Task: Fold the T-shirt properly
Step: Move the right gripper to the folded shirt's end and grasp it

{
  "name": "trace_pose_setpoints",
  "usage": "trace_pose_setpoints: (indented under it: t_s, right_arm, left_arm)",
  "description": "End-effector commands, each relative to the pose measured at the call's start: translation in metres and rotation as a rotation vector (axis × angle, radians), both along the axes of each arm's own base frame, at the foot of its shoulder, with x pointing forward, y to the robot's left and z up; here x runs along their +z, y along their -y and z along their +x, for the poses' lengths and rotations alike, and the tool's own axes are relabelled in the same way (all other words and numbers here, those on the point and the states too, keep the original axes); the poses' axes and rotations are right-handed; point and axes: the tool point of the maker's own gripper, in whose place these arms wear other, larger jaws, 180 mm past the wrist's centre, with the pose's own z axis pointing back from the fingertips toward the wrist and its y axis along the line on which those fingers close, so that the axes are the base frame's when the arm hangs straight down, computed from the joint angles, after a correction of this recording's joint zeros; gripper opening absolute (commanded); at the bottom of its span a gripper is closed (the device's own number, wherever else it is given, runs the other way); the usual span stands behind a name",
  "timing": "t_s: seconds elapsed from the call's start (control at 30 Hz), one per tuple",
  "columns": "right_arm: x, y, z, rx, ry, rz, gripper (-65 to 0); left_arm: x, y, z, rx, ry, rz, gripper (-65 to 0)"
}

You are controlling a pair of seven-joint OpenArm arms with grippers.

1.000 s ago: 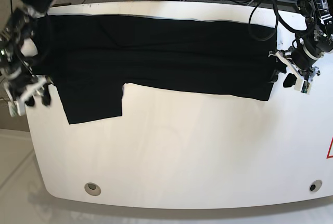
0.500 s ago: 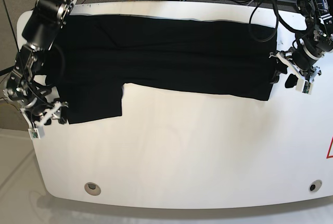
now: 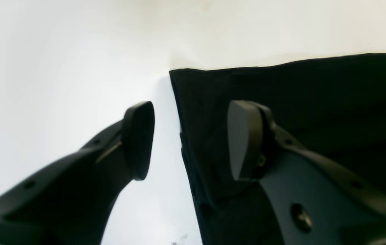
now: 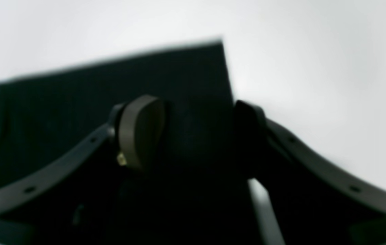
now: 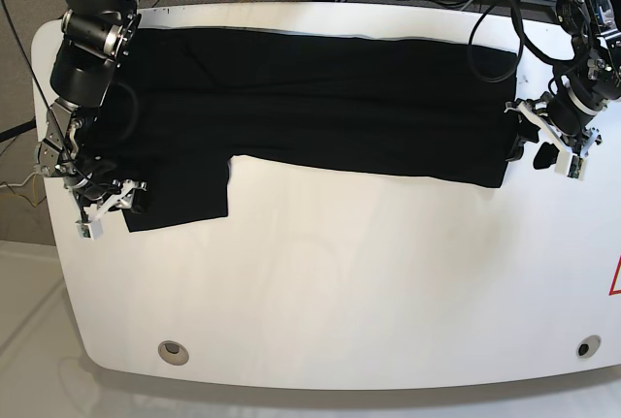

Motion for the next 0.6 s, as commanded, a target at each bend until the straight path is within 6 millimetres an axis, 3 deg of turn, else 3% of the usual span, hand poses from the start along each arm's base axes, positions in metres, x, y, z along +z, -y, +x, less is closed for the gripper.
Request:
trace_pose_setpoints:
  t_s: [0.0,0.57]
  right_arm:
    - [0.025,0.007,0.021,-0.010,0.077,-0.008,-30.0]
    - [-0.006,-0.033,0.020,0.038,-0.036,-0.061,-30.5]
  left_arm:
    - [0.014,-0.001,0.006,-0.007,0.048,0.003,-33.6]
    - [0.018,0.002,0.008,-0.016,0.067,-0.009,-32.9]
